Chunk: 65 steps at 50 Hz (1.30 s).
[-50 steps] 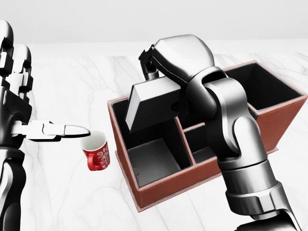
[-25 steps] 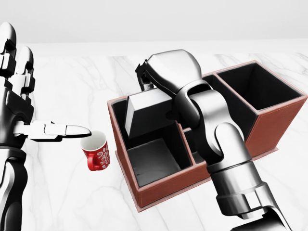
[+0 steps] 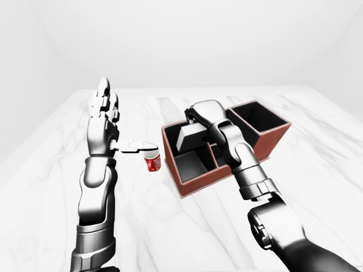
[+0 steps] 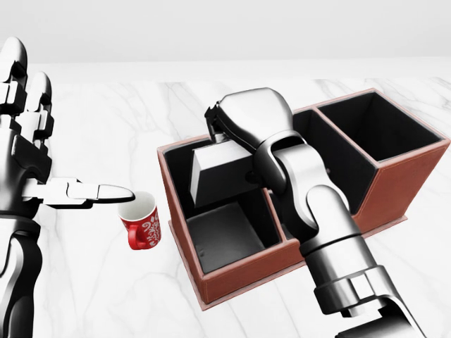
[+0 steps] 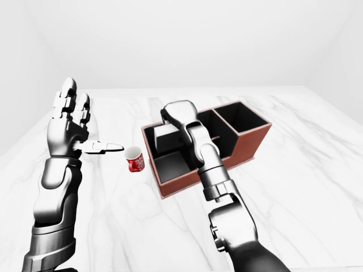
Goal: Pick up the book and place it in the left compartment of the caddy.
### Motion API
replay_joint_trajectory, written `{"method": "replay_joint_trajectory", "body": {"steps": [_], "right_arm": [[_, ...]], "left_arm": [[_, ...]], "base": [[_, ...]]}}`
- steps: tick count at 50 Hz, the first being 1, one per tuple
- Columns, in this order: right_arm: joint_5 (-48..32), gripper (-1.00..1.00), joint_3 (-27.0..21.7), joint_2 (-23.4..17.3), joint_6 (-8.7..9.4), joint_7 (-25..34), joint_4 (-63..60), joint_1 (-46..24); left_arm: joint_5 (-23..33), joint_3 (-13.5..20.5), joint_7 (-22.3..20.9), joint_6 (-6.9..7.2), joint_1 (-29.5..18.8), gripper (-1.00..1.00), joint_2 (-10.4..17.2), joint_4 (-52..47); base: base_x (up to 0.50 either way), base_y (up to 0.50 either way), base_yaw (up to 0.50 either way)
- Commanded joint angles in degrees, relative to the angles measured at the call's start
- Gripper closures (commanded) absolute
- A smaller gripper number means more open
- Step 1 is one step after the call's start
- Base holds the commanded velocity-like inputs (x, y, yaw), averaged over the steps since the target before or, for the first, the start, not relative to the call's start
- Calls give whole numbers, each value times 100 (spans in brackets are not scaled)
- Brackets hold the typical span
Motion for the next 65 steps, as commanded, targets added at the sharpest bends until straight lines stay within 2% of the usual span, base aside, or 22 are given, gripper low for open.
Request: {"method": "replay_joint_trajectory", "body": {"steps": [1,65], "right_arm": [[-42,100,-57,15,0,-451,252,-36],[-439,100,247,349,0,-2253,2572,-396]], "left_arm": [[-1,-3,-2,0,6,-100,-4,30],[3,-29,0,0,105,-100,-54,89]], "base": [[0,0,0],[0,0,0]]}}
